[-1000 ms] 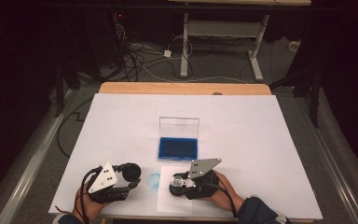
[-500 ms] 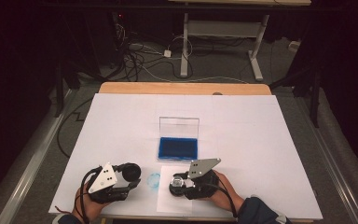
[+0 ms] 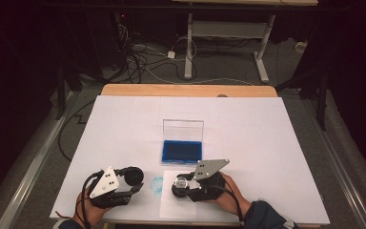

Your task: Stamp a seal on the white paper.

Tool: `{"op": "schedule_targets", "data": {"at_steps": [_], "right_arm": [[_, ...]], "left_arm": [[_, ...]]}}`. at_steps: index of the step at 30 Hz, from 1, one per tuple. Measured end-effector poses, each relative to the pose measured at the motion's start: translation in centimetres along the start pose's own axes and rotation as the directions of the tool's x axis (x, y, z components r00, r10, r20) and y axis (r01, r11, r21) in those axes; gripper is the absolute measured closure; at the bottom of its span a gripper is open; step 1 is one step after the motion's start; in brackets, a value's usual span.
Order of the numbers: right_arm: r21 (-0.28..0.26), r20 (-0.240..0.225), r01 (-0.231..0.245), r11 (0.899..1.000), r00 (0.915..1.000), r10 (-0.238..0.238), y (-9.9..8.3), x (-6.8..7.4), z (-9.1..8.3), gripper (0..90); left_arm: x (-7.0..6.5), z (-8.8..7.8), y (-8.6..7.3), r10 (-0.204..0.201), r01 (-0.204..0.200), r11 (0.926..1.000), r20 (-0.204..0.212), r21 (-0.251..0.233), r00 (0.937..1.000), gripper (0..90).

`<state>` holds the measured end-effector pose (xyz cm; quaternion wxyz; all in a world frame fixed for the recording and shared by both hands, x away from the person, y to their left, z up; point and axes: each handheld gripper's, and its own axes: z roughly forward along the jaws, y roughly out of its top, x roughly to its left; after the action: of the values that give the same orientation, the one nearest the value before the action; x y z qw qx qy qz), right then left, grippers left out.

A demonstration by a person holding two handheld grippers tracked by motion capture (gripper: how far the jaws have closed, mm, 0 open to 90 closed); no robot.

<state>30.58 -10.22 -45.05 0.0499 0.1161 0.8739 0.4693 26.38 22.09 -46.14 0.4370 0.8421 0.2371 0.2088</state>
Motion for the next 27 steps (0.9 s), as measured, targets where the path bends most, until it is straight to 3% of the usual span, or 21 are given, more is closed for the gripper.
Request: {"op": "schedule_targets", "data": {"at_steps": [11,27], "right_arm": [[0.041,-0.015,-0.011,0.999,0.9998,0.011,-1.0,-0.1,0.9,57.1],[0.032,-0.011,0.000,0.999,0.9999,0.000,-1.3,0.0,1.0,57.3]], "left_arm": [[0.1,0.0,0.0,0.001,-0.001,1.0000,0.005,0.001,1.0000,36.7],[0.0,0.0,-0.1,0.001,-0.001,1.0000,0.004,0.002,1.0000,36.7]]}}
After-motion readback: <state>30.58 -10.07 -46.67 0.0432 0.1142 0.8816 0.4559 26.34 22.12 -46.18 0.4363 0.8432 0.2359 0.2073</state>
